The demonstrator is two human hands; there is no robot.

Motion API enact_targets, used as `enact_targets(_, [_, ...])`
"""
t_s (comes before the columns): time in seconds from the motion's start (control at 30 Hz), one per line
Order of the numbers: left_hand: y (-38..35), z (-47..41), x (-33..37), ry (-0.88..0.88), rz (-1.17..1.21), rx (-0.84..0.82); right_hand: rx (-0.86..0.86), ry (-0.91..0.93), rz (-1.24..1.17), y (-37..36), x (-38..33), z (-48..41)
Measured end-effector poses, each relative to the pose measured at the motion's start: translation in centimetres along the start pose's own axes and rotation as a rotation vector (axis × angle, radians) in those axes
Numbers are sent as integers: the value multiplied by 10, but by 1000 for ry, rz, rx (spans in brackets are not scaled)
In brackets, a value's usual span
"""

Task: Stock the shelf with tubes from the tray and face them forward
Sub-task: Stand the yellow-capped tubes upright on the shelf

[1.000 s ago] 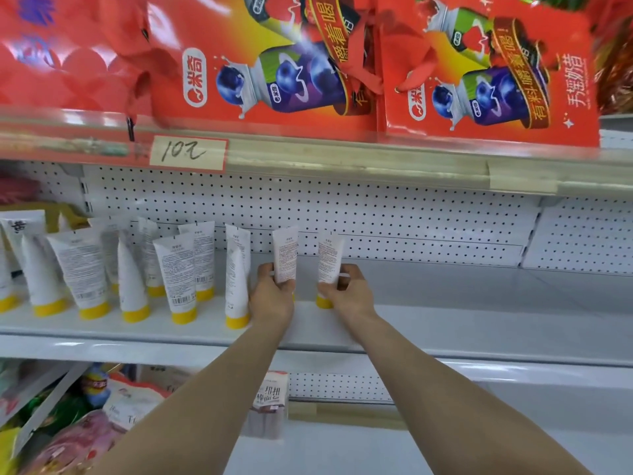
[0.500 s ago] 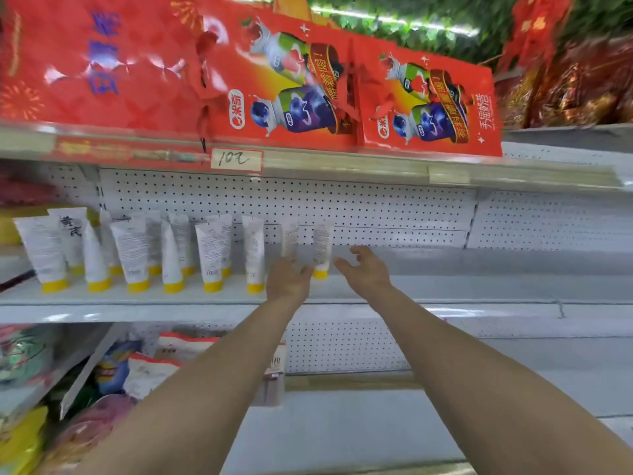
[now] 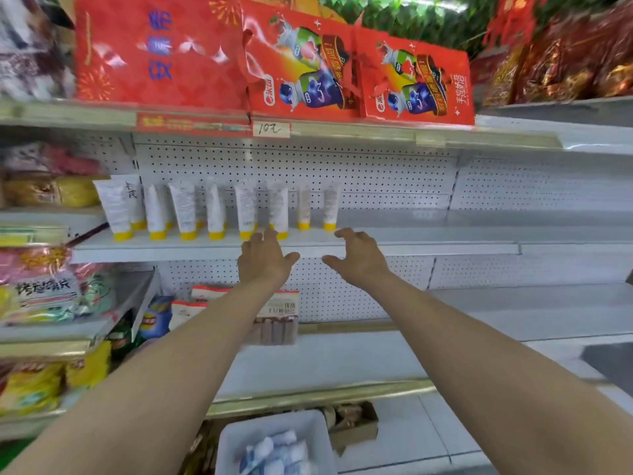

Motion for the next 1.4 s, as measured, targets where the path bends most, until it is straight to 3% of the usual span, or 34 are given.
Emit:
enact_targets(0.3, [-29,56,-62,35,-120,-76,-152,11,115,-76,4,43])
enact_targets(0.63, [-173,119,-172,258,-129,-309,-520,-74,93,-251,81,75])
enact_targets(0.9, [-318,245,-282,670,-29,-610,-956,-233,89,-413,174,165])
enact_targets(1.1, [-388,370,-316,989,78,-768,-1308,-366,112,-506,232,251])
enact_targets(1.2, [-414,414,-324,1154,128,-767,-1423,-376,129,-539,253,282])
enact_targets(1.4, [-441,447,-329,1486,183,-583,-1502,-340,173,-589,279,312])
Point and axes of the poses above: each hand's wrist, its own z-axis away from the middle knuckle, its own y-axis out of the back of the hand, x = y × z, the point moved 8 cm from there along -z, towards the middle knuckle, and after that the axes turned 6 degrees about -y, right-handed, at the moved point
